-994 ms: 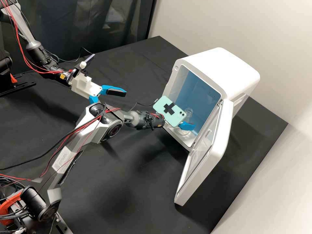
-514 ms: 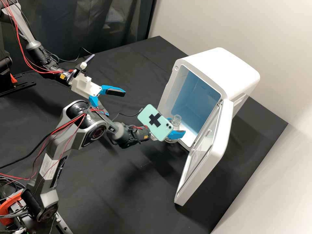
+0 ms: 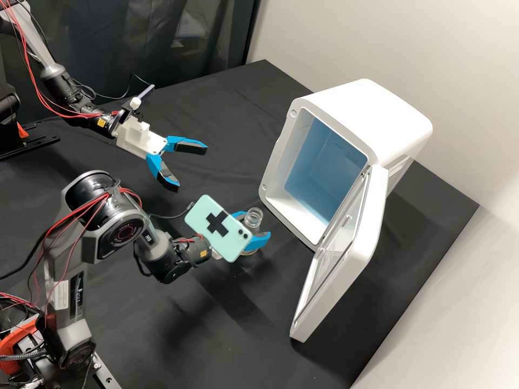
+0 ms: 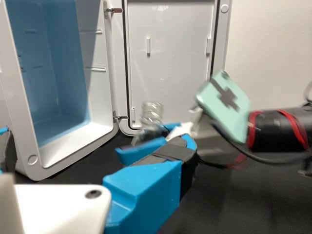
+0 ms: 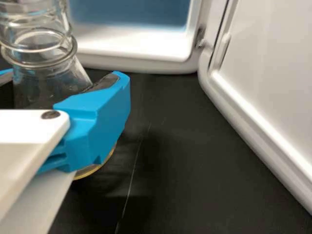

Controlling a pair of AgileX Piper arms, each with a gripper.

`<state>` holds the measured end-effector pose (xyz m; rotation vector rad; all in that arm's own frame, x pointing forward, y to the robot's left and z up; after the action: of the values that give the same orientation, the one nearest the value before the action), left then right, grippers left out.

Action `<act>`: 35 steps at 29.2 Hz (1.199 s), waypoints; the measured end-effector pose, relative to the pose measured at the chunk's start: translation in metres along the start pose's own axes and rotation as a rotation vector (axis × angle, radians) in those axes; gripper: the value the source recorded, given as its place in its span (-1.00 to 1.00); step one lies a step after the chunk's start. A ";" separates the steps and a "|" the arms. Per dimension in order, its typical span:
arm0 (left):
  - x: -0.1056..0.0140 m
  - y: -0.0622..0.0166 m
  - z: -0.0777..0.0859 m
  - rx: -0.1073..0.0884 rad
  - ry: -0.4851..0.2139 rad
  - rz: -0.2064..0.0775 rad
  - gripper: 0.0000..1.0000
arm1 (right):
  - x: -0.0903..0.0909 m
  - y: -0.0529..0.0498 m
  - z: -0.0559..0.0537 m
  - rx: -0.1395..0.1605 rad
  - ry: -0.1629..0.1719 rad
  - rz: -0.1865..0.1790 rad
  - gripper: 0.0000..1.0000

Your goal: Take the flask out of the incubator

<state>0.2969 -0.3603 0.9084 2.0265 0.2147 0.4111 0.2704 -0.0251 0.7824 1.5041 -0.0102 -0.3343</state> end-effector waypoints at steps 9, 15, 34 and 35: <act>-0.004 0.0031 -0.001 -0.012 -0.001 0.009 1.00 | -0.010 -0.018 0.012 -0.014 -0.035 -0.036 -1.00; -0.004 0.0031 -0.001 -0.012 -0.002 0.011 1.00 | -0.001 -0.021 0.016 -0.057 -0.039 0.004 -1.00; -0.005 0.0011 -0.001 -0.012 0.000 0.006 1.00 | 0.000 -0.023 0.017 -0.059 -0.058 -0.006 1.00; -0.005 0.0011 -0.001 -0.012 0.000 0.006 1.00 | 0.000 -0.024 0.017 -0.059 -0.059 -0.010 1.00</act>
<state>0.2916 -0.3616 0.9088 2.0156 0.2057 0.4149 0.2618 -0.0427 0.7606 1.4356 -0.0391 -0.3841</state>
